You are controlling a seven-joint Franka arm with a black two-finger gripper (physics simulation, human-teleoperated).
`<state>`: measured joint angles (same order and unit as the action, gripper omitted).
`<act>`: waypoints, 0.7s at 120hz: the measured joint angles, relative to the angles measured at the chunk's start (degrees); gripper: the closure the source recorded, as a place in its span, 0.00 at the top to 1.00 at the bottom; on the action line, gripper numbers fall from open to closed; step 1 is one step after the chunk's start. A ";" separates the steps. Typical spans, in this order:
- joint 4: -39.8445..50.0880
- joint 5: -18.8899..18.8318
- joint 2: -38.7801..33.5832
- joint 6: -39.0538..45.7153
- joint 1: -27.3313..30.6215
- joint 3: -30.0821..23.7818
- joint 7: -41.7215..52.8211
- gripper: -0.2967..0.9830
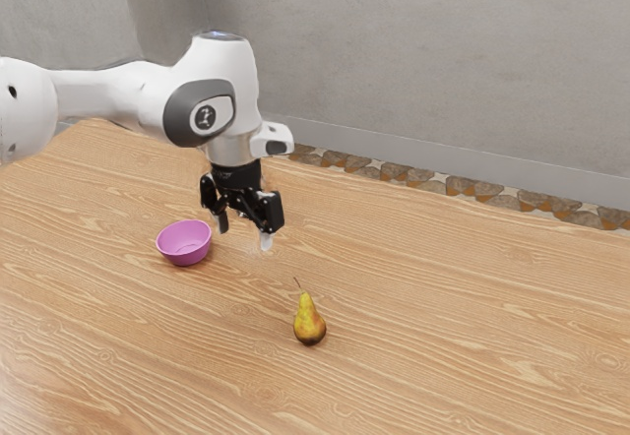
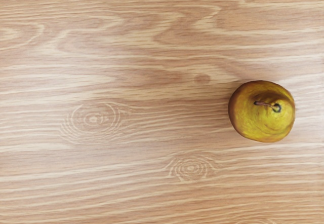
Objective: Place the pear in the bowl.
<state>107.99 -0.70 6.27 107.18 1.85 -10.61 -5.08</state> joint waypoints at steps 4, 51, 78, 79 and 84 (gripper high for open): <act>1.71 0.39 0.06 1.84 -0.04 -0.57 -0.06 0.77; 22.48 7.66 -2.67 33.94 -1.47 -8.09 1.34 0.77; 25.47 8.61 -0.49 45.99 -0.01 -8.93 5.30 0.77; 25.63 8.62 -0.40 46.28 -0.01 -8.94 5.43 0.77; 26.14 8.67 0.44 47.61 -0.06 -8.94 6.04 0.77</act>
<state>134.14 7.96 6.72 154.79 1.79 -19.54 0.97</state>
